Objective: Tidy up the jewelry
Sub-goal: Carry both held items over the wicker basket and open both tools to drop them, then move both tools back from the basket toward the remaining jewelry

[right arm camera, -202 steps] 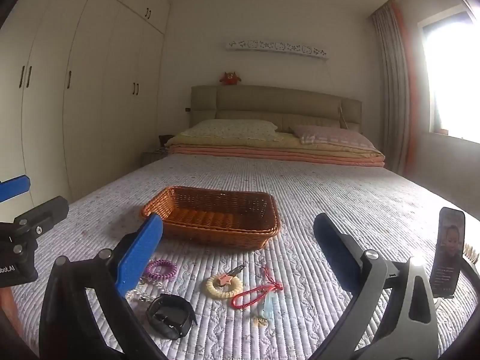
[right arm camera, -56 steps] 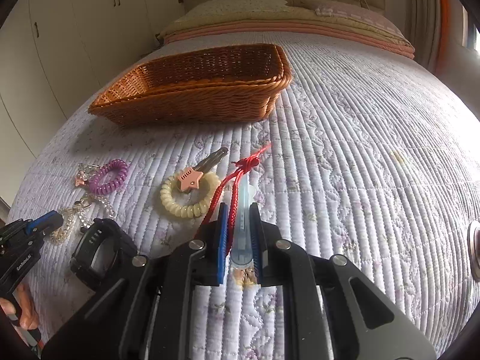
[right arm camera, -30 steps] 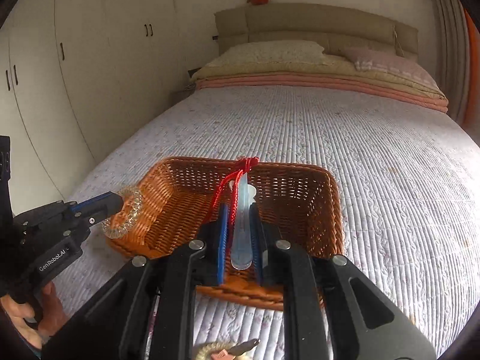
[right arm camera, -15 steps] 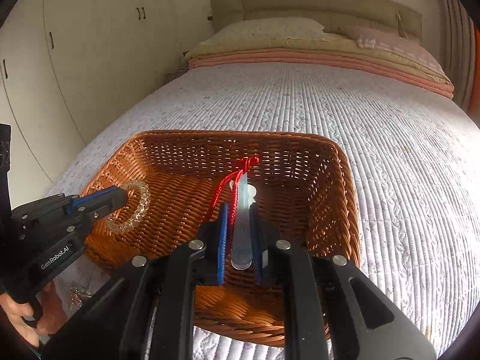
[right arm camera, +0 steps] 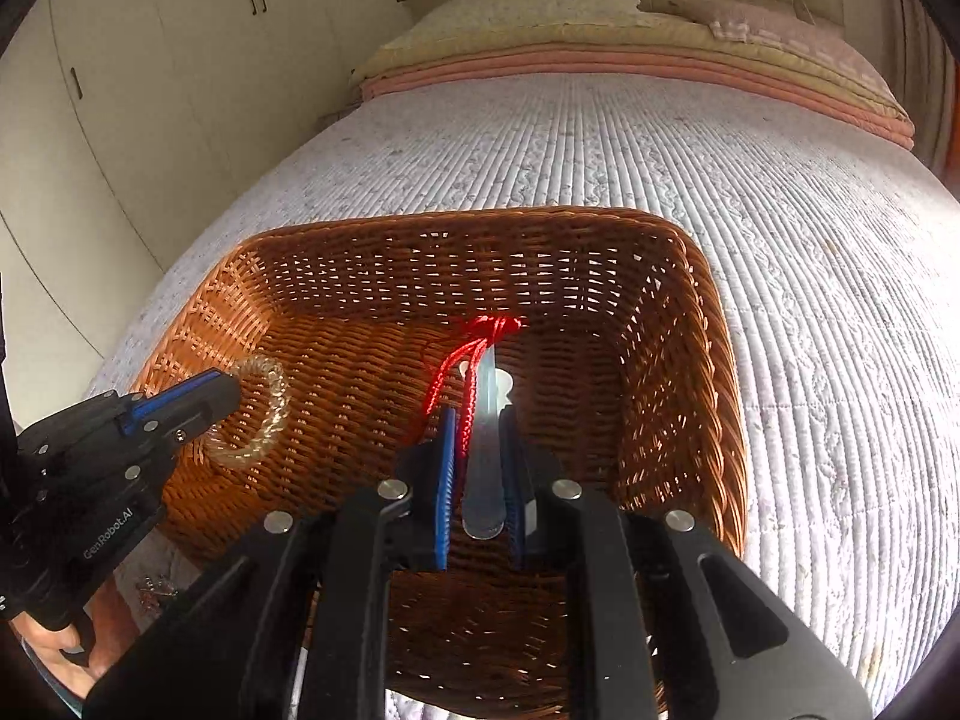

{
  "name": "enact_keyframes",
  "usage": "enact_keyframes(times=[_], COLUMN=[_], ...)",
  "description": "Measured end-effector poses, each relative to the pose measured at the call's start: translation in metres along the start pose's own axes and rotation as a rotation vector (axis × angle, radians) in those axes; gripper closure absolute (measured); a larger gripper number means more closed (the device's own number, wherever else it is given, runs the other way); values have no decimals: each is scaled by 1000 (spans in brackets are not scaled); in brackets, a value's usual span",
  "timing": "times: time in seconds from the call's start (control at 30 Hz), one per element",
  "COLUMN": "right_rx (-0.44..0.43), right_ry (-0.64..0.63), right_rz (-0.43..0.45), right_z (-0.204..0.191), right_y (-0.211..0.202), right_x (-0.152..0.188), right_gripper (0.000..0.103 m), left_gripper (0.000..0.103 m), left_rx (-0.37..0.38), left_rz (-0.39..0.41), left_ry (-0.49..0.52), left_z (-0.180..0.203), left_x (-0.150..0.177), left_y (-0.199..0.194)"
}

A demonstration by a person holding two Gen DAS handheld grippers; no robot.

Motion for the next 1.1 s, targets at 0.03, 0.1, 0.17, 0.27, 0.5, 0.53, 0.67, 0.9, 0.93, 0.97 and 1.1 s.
enact_keyframes(times=[0.03,0.1,0.17,0.27,0.5,0.53,0.67,0.9,0.93,0.97,1.1], right_rx=[-3,-4,3,-9,-10,-5,2,8,9,12,6], right_ry=[1,5,17,16,-34,-44,-63,-48,-39,-30,12], right_rz=[-3,5,30,80,186,195,214,172,156,142,82], right_z=[0,0,1,0,-23,-27,-38,-39,-36,-33,-23], right_y=[-2,-9,-22,-54,-138,-147,-170,-167,-162,-157,-131], right_x=[0,2,2,2,15,18,36,81,88,95,118], right_gripper=[90,82,70,63,63,63,63,63,63,63,63], left_gripper=[84,67,66,66,66,66,66,66,66,66,66], left_rx=[7,16,16,29,48,48,54,72,76,76,76], left_rz=[7,37,75,126,241,254,279,222,202,184,92], left_ry=[-4,-10,-6,-3,3,6,8,-33,-40,-49,-93], left_z=[0,0,0,0,0,0,1,-7,-8,-10,-17], left_x=[0,-3,-5,-10,-3,1,22,74,83,91,120], left_y=[-3,-14,-32,-68,-166,-178,-216,-225,-220,-215,-185])
Point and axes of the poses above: each gripper's, at about its wrist camera, not at the fingertips, and y roughly the way its jaws point, z to its right, x to its underside, the point moved 7 cm from there along y, roughly the way its jaws point, and after that the axes turned 1 degree about z, right-handed, at the moved point
